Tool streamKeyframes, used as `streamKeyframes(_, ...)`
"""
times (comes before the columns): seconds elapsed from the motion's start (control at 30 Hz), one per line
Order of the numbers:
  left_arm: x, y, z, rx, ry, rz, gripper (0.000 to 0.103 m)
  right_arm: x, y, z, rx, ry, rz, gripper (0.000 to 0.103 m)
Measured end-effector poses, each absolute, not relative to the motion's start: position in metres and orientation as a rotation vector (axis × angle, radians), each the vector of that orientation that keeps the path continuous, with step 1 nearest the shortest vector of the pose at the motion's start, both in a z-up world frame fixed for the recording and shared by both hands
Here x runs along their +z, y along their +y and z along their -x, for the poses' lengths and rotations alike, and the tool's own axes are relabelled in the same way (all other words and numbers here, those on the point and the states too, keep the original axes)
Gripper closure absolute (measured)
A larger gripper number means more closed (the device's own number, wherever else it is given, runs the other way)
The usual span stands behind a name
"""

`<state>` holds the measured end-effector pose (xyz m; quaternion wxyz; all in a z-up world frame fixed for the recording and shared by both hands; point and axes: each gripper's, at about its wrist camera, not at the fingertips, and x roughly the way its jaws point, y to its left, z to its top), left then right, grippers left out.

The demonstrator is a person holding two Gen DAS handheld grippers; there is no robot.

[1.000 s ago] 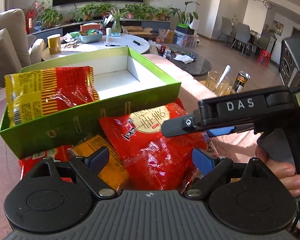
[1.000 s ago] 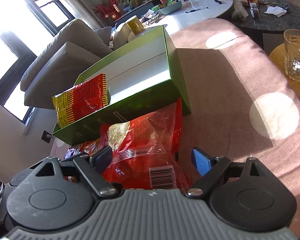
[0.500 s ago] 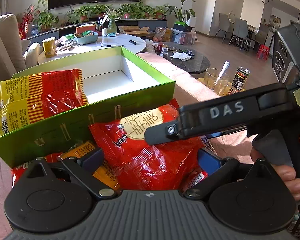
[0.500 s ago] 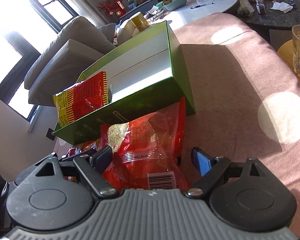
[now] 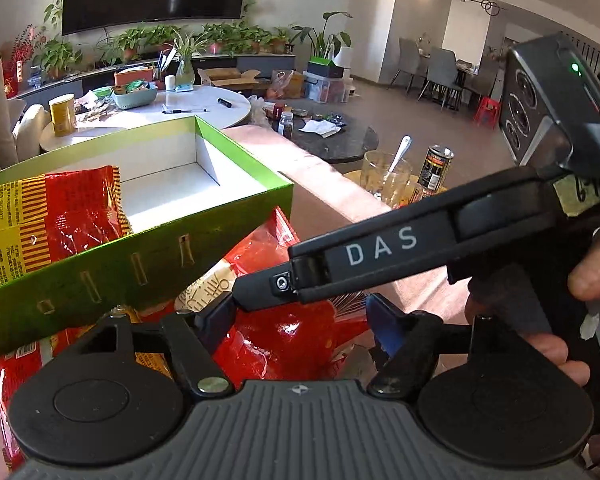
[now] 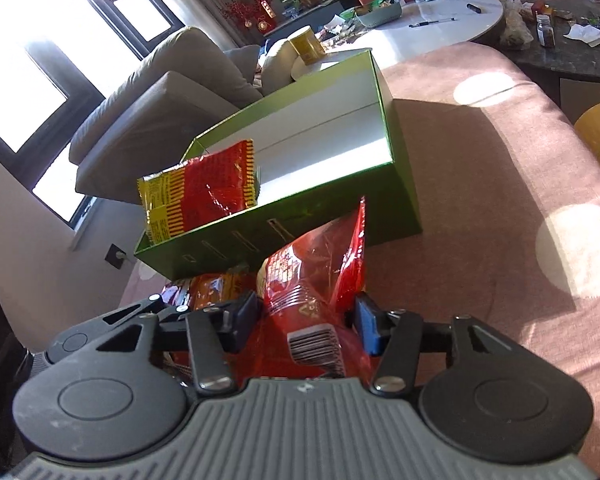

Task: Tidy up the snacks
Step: 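Grasp the large red bag with the right tool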

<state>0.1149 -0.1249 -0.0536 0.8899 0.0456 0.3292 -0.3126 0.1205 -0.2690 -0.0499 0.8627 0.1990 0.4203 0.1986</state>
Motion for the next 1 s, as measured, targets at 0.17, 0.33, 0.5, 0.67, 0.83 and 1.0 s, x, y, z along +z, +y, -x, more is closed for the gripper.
streamKeyframes(0.17,-0.058,-0.123,-0.114,-0.569,0.695,-0.126,0.016,-0.054,-0.271,-0.122,0.373,0.896,-0.400,0.047)
streamKeyframes(0.33,-0.060,-0.116,-0.118,-0.558,0.720,-0.101,0.013,-0.057,-0.279,-0.122,0.343,0.905,-0.389,0.047)
streamKeyframes(0.5,-0.062,-0.117,-0.118,-0.557,0.718,-0.109,0.012,-0.059,-0.288,-0.122,0.299,0.887,-0.384,0.045)
streamKeyframes(0.67,-0.065,-0.124,-0.123,-0.564,0.742,-0.125,0.012,-0.059,-0.298,-0.125,0.276,0.886,-0.408,0.045)
streamKeyframes(0.83,-0.072,-0.134,-0.127,-0.573,0.761,-0.157,0.012,-0.059,-0.301,-0.127,0.295,0.903,-0.463,0.042)
streamKeyframes(1.0,-0.080,-0.133,-0.138,-0.551,0.822,-0.105,0.002,-0.054,-0.306,-0.125,0.260,0.872,-0.438,0.022)
